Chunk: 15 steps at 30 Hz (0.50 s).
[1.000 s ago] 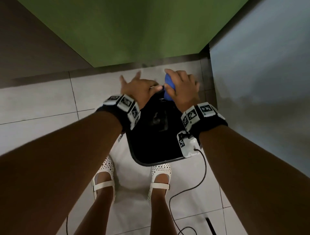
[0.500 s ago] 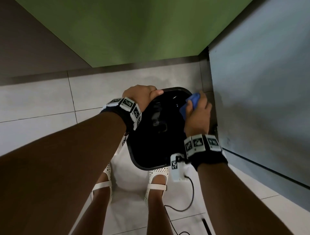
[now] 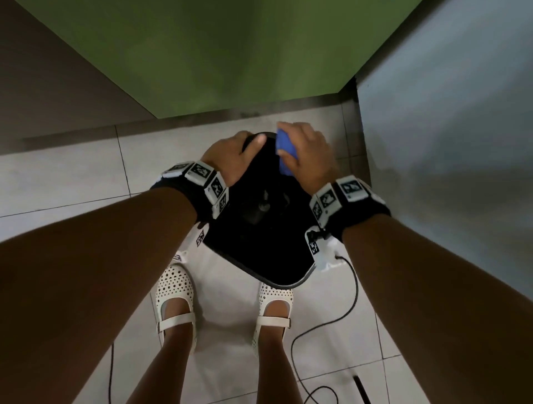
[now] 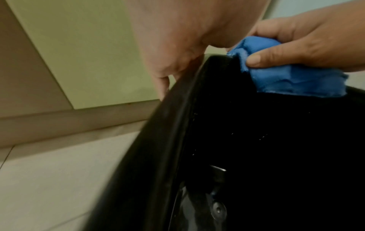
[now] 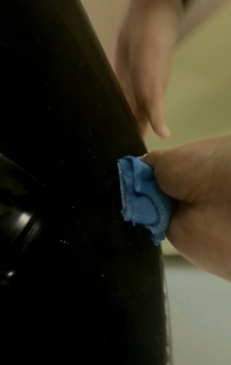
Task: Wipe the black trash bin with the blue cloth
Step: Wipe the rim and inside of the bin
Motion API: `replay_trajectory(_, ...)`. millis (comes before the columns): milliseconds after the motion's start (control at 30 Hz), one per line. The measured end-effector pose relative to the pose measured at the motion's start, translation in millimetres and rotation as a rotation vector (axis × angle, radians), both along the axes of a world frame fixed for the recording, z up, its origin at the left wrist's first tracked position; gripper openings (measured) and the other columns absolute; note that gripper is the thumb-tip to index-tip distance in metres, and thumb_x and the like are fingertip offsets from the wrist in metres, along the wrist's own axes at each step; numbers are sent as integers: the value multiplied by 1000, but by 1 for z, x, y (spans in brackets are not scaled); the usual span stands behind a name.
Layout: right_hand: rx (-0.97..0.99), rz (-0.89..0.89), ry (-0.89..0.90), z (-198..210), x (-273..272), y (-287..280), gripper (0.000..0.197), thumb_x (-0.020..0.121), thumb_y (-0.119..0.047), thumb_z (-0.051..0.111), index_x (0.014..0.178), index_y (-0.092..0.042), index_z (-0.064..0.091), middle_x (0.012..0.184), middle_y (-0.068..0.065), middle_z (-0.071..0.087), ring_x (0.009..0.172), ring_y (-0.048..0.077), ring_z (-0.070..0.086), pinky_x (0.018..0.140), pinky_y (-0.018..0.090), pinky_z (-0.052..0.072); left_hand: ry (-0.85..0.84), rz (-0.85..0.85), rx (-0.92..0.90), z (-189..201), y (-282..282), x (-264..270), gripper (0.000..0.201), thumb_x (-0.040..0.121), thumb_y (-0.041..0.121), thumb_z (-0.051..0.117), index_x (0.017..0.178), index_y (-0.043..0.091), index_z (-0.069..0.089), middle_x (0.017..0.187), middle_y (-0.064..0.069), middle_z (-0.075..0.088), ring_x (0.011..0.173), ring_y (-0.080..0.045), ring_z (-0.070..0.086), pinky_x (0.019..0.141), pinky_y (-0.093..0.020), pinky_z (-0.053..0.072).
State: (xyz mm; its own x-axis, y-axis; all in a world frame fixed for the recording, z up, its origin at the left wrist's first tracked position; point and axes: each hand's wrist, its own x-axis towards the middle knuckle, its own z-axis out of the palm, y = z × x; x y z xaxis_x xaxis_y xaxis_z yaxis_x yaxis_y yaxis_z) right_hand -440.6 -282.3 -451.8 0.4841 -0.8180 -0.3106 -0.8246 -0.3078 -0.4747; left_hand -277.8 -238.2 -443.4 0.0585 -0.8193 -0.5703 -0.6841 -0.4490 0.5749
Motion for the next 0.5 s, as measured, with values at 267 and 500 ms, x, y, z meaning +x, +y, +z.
replay_trajectory(267, -103, 1, 157, 5, 21, 12, 52, 89, -33, 47, 138, -30, 31, 133, 2, 42, 114, 26, 41, 92, 41, 33, 117, 295, -168, -23, 11, -5, 27, 98, 26, 38, 108, 10, 57, 95, -10, 64, 88, -23, 57, 71, -18, 34)
replay_trajectory(500, -17, -366, 230, 7, -36, 35, 53, 90, -33, 49, 140, -29, 29, 138, 14, 34, 121, 35, 35, 99, 50, 32, 94, 274, -195, -25, 12, -5, 31, 99, 31, 36, 110, 11, 56, 98, -13, 67, 92, -27, 61, 75, -22, 39)
